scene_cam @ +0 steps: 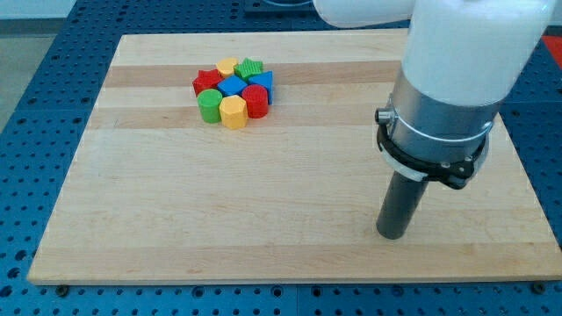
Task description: Push the yellow heart into the blue cube
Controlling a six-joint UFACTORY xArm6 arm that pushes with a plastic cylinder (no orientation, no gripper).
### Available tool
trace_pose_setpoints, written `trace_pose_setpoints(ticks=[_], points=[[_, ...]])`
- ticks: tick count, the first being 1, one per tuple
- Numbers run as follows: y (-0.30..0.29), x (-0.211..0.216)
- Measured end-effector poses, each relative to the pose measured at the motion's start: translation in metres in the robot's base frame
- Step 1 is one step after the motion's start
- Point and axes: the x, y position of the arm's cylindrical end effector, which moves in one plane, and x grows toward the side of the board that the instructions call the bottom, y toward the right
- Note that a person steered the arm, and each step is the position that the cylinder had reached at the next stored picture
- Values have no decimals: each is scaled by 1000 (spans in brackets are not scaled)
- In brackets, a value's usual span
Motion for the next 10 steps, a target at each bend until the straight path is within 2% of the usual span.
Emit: trace_pose_setpoints(ticks=[1,2,5,7,8,10], points=[[-3,-13],[-42,-26],[-242,-64],[-295,-174],[-291,-224],[-285,-291]])
